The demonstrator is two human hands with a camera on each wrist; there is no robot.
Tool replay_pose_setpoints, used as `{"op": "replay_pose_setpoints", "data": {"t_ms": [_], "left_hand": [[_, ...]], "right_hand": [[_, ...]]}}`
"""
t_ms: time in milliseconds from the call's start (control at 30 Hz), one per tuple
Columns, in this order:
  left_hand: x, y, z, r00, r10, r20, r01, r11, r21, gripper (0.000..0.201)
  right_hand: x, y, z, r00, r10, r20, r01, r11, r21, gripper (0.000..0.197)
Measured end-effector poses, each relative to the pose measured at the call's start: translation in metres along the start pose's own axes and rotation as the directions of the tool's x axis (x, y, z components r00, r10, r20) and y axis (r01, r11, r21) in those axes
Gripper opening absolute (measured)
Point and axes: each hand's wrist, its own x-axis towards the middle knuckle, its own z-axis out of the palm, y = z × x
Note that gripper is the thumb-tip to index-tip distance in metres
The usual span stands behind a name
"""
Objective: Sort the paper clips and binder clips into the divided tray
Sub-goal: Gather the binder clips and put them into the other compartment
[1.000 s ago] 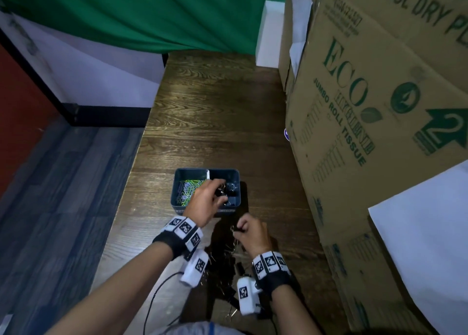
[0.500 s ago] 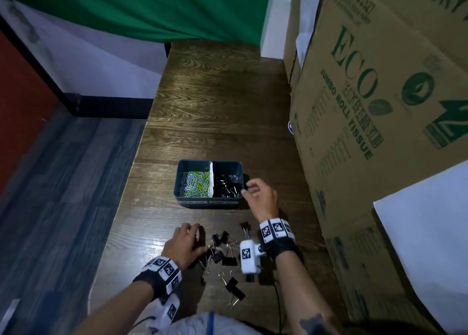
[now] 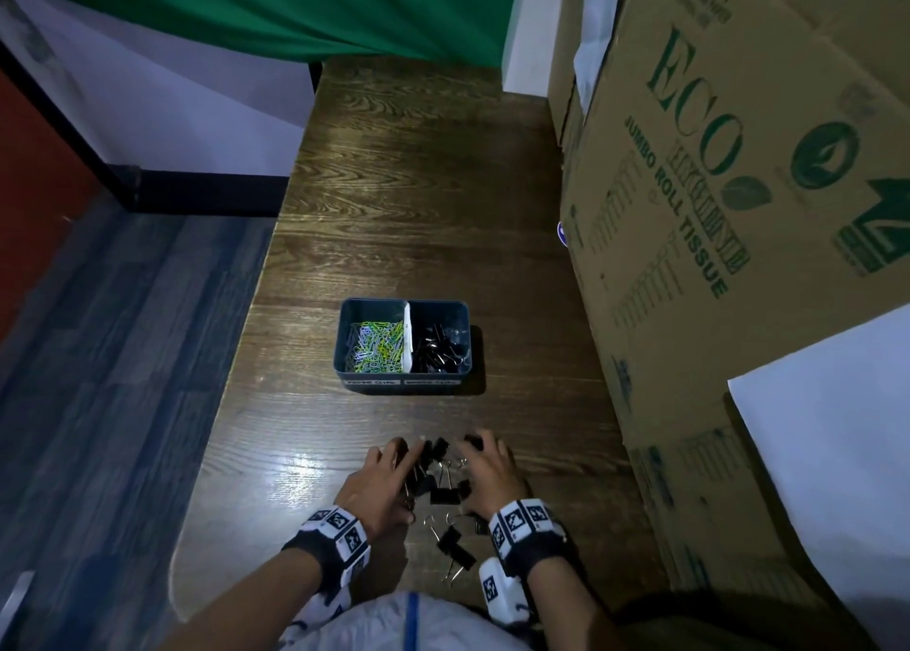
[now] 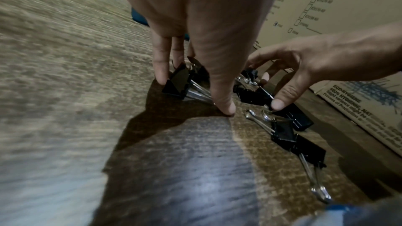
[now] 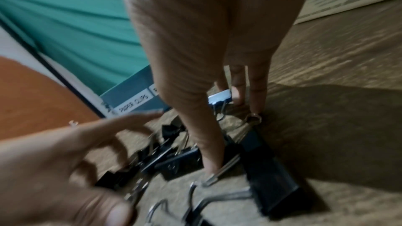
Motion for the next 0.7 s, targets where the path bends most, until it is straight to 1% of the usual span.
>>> {"op": "replay_pose_setpoints", "data": {"t_ms": [100, 200, 367, 467, 533, 633, 700], "left_hand": [[0.006, 0.007, -0.004, 1.0, 0.021, 0.011, -0.021, 1.0, 0.022, 0.117], [0.01, 0.011, -0.008, 0.999, 0.044, -0.02, -0.044, 0.999, 0.008, 0.097], [0.01, 0.006, -0.017, 0.999, 0.007, -0.052, -0.012, 0.997, -0.081, 0.072], [0.008, 0.001, -0.019, 0.997, -0.016, -0.069, 0.009, 0.994, -0.109, 0.057], [0.007, -0.001, -0.022, 0.996, -0.023, -0.09, 0.01, 0.99, -0.141, 0.047], [0.006, -0.003, -0.025, 0.993, -0.022, -0.117, 0.005, 0.99, -0.138, 0.028], [0.005, -0.002, -0.029, 0.984, 0.003, -0.18, -0.028, 0.99, -0.139, 0.02]], "right_hand": [[0.0, -0.007, 0.002, 0.998, -0.042, -0.046, 0.042, 0.999, -0.003, 0.084], [0.003, -0.015, 0.003, 0.995, -0.047, -0.085, 0.048, 0.999, 0.008, 0.071], [0.006, -0.021, -0.002, 0.995, 0.044, -0.087, -0.039, 0.997, 0.068, 0.057], [0.005, -0.019, -0.005, 0.99, 0.095, -0.105, -0.084, 0.991, 0.105, 0.042], [0.004, -0.019, -0.006, 0.984, 0.138, -0.116, -0.121, 0.982, 0.144, 0.032], [0.005, -0.019, -0.008, 0.972, 0.186, -0.141, -0.153, 0.965, 0.214, 0.022], [0.005, -0.019, -0.012, 0.967, 0.205, -0.152, -0.167, 0.958, 0.234, 0.016]]}}
